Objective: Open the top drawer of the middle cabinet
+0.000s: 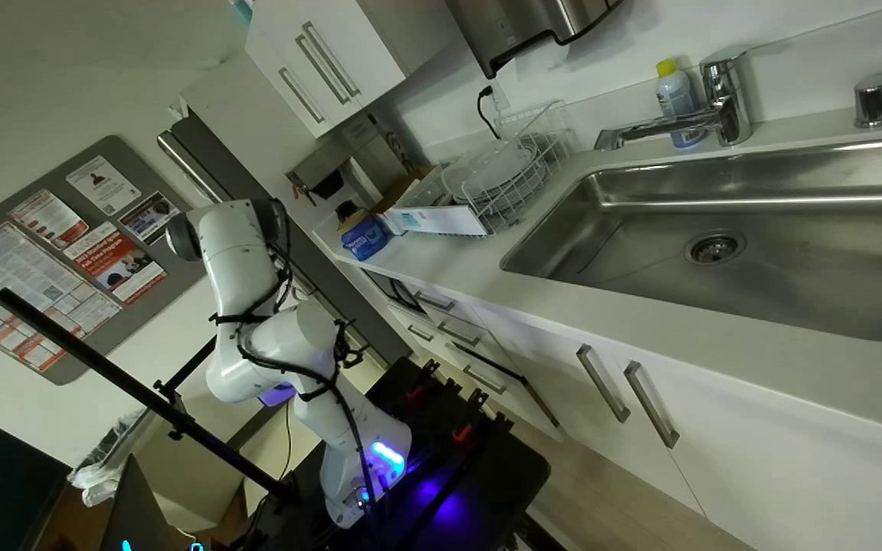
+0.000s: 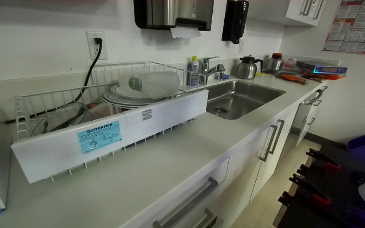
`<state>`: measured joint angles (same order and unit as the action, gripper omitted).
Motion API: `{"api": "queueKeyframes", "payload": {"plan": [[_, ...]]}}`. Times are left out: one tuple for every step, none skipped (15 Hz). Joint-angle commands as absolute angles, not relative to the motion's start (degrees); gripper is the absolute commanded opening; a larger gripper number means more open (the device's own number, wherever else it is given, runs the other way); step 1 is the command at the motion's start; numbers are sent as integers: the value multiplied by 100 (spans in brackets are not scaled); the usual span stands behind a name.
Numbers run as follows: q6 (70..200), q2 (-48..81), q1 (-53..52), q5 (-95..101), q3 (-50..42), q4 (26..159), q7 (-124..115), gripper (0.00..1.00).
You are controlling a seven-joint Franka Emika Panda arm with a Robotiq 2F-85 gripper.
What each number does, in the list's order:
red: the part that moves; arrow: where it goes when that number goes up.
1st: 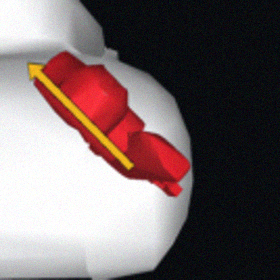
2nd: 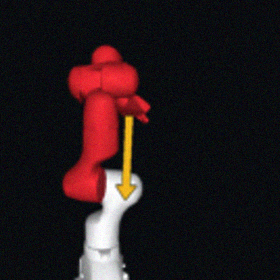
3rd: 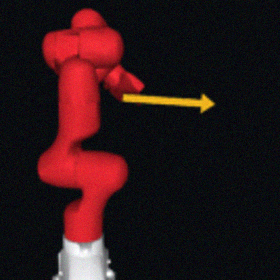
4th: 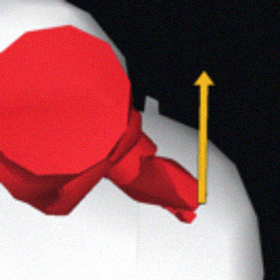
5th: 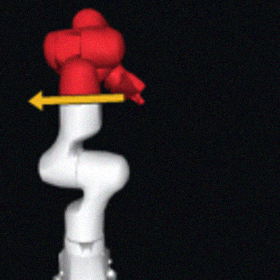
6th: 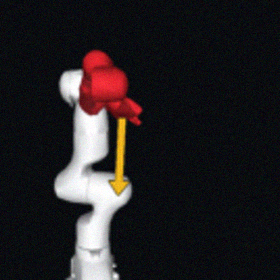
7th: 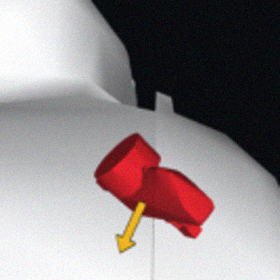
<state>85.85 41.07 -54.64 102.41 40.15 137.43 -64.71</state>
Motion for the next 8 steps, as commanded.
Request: {"api": "queueKeyframes", "payload": {"plan": [[8123, 4902, -5966, 10342, 3504, 12972, -6595, 100], [8057, 5050, -6065, 10334, 3387, 12808, -6602, 100], [7973, 5172, -6169, 10339, 3266, 12649, -6564, 100], [7970, 5248, -6222, 10340, 3196, 12521, -6521, 100], [8222, 5016, -6070, 10284, 3305, 12812, -6491, 100], [8194, 5124, -6133, 10284, 3231, 12679, -6492, 100], [8185, 5196, -6167, 10282, 3195, 12591, -6492, 100], [8181, 5229, -6181, 10281, 3185, 12545, -6492, 100]]}}
